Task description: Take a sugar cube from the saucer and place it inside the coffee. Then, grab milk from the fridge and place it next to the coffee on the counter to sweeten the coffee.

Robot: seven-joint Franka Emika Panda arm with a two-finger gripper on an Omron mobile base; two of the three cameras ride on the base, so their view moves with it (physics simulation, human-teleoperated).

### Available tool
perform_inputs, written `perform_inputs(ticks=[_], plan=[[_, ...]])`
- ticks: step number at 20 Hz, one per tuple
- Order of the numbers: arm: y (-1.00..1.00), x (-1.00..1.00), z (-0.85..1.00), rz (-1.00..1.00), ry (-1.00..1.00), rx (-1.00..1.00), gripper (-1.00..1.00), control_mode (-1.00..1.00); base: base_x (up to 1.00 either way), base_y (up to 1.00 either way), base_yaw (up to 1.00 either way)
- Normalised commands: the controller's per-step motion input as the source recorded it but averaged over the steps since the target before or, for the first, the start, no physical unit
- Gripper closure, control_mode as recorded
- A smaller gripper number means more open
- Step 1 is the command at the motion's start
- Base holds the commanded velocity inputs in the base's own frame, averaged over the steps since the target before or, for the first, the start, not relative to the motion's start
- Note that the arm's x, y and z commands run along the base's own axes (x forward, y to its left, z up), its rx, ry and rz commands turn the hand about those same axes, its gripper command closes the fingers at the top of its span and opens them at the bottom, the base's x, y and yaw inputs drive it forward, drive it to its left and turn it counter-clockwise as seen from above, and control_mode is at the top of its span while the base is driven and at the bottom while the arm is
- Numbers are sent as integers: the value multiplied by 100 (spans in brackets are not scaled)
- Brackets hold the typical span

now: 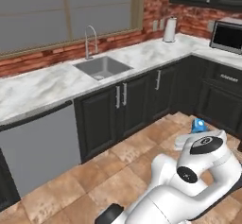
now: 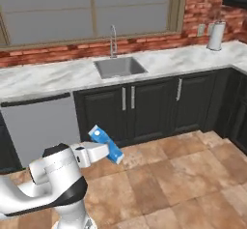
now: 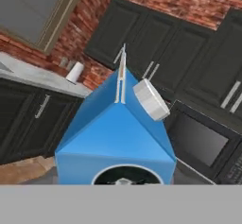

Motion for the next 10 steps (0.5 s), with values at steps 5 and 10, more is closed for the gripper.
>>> perform_inputs(ticks=[5,10], plan=[[0,0,0,0,0,0,100,100,35,100,51],[0,0,0,0,0,0,100,100,71,100,42]])
